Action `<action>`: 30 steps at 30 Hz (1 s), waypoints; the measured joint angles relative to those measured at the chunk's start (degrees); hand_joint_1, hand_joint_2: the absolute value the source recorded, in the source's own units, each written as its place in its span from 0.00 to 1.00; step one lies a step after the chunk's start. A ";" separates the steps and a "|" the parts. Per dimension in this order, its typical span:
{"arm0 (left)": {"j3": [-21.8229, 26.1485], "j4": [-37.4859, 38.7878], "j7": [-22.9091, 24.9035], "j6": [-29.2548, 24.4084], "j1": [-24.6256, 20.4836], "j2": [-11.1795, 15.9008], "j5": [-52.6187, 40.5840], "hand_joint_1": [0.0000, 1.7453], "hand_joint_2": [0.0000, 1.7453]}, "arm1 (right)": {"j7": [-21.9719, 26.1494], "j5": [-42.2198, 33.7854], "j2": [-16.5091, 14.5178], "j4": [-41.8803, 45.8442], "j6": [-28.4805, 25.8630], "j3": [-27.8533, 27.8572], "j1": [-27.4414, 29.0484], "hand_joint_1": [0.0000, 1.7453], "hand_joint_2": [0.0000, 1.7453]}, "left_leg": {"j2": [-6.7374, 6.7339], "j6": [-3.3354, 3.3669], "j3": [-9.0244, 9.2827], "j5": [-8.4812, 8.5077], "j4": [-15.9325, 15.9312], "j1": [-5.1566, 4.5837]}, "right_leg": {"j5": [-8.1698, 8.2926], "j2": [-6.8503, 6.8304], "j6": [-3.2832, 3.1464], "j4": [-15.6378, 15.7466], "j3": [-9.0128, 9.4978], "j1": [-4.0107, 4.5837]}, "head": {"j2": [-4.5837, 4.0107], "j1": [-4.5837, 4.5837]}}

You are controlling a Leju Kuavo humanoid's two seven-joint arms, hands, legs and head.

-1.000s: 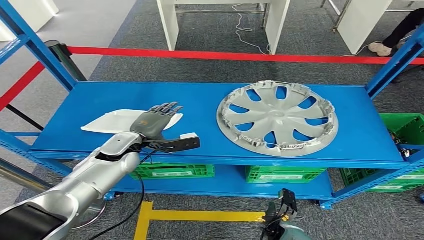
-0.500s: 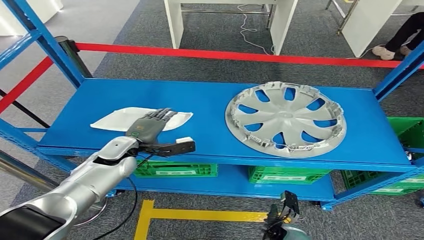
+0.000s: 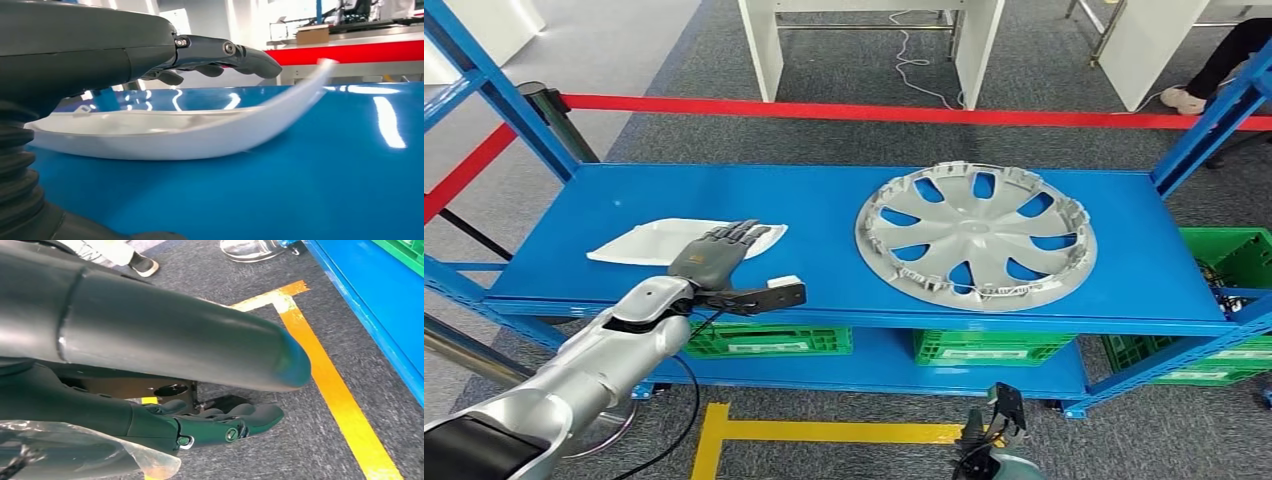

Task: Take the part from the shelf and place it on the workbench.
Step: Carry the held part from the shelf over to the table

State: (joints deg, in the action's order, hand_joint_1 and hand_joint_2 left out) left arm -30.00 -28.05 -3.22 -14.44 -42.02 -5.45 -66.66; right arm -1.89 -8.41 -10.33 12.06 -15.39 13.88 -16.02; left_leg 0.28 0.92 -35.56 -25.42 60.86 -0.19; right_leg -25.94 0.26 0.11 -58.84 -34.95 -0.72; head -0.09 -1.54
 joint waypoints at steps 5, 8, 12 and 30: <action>1.21 0.24 0.66 -0.71 0.03 0.61 -0.32 0.00 1.00 | -0.09 0.02 0.03 0.00 -0.04 0.00 0.02 0.00 0.00 | 0.05 0.84 1.01 0.44 -2.83 -0.04 | -0.31 -0.18 1.44 -0.20 -0.60 -0.09 | 0.00 -0.08; 1.93 0.77 1.64 -1.68 0.09 1.05 -1.07 0.00 1.00 | -0.23 0.02 0.17 0.00 -0.20 0.00 0.01 0.00 0.00 | -0.02 1.25 1.14 0.84 -3.39 0.29 | -5.02 -0.21 2.08 -8.66 -4.58 -0.14 | 0.00 -0.30; 2.89 1.61 2.24 -3.04 0.16 1.62 -1.85 0.00 1.00 | -0.50 0.04 0.29 0.00 -0.70 0.00 0.18 0.00 0.00 | -0.01 1.22 1.10 0.83 -3.28 0.32 | -5.16 -0.24 2.41 -13.61 -6.80 -0.22 | 0.00 -0.31; 6.37 3.76 3.98 -2.35 0.28 5.70 -3.41 1.00 1.00 | -0.45 0.84 0.56 0.00 -0.82 0.30 -0.11 0.00 0.00 | -0.01 -0.21 -1.21 -0.05 1.76 0.10 | -0.45 0.13 -0.27 0.24 0.80 -0.11 | 0.00 -0.18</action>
State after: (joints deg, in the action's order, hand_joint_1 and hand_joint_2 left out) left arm -23.63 -24.29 0.76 -16.80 -41.74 0.25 -70.07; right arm -2.34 -7.57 -9.77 12.06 -16.22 14.17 -16.13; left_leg 0.27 0.71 -36.77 -25.47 62.62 -0.09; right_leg -26.39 0.38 -0.15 -58.60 -34.15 -0.84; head -0.09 -1.72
